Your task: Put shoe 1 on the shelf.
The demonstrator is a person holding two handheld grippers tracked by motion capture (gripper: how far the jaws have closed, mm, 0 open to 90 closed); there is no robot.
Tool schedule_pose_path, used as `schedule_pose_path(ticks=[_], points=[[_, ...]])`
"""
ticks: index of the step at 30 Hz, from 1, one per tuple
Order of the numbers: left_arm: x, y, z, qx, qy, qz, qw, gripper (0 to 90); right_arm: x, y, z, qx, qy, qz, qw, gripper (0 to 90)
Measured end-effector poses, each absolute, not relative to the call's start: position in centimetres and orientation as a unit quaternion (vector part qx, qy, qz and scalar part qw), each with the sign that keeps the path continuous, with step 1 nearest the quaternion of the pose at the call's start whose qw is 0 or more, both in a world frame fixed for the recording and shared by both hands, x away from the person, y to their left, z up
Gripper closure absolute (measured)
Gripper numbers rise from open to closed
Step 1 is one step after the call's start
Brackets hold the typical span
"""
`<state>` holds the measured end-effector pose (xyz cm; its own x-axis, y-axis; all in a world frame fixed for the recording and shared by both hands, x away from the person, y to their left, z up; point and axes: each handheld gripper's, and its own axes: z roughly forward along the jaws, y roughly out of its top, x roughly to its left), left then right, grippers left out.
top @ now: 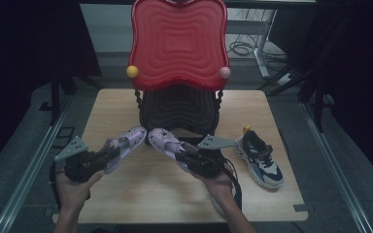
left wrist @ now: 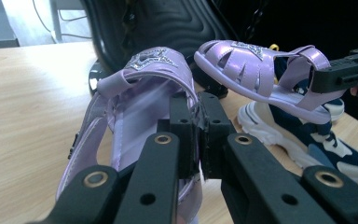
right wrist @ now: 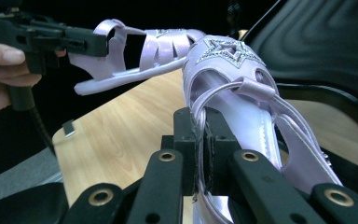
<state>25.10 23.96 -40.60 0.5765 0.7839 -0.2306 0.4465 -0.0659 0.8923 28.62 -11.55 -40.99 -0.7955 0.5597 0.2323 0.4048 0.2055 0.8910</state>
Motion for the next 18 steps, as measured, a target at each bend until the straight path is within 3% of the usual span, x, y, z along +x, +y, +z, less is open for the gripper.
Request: schedule_pose_path(ticks=[18], points=[[27.3, 21.0, -40.4, 0.713, 0.422, 0.149, 0.54, 86.3, 29.4, -14.1, -39.3, 0.334, 0.755, 0.554, 0.105, 85.8]])
